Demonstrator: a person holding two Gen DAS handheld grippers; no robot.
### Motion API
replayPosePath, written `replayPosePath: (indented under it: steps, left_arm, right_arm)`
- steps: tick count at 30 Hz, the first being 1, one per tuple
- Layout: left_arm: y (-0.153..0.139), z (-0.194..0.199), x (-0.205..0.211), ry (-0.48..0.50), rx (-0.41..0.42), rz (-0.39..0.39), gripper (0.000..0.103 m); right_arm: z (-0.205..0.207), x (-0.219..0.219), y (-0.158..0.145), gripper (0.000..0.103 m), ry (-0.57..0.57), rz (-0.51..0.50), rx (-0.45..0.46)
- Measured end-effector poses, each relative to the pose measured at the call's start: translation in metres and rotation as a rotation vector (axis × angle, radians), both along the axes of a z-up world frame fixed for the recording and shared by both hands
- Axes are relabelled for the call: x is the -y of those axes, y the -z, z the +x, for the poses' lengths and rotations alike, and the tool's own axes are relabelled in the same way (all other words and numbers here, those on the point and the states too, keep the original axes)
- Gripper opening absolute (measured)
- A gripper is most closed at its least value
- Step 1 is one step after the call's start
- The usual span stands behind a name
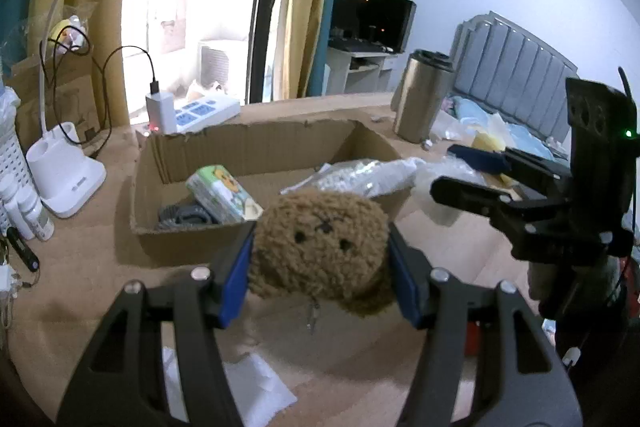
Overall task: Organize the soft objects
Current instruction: 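Carry the plush bear in the left gripper and bubble wrap in the right gripper over the box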
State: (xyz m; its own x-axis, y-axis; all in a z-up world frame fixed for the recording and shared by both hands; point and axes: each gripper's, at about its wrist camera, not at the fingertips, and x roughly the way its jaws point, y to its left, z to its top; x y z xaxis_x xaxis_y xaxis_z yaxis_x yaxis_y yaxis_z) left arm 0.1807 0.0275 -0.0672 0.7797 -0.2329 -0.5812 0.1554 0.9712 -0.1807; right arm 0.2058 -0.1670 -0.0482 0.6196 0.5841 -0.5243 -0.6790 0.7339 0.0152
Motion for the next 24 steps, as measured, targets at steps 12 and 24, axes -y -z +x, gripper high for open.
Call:
replayPosePath:
  steps: [12,24]
  left_arm:
    - [-0.005,0.024,-0.004,-0.008,0.025,-0.003,0.062]
    - [-0.003,0.048,-0.001,-0.012,0.024,0.004,0.062]
  right_arm:
    - [0.02,-0.009,-0.008,0.068,-0.012,0.021,0.028]
    - [0.04,-0.019,-0.01,0.068,-0.026,0.009,0.029]
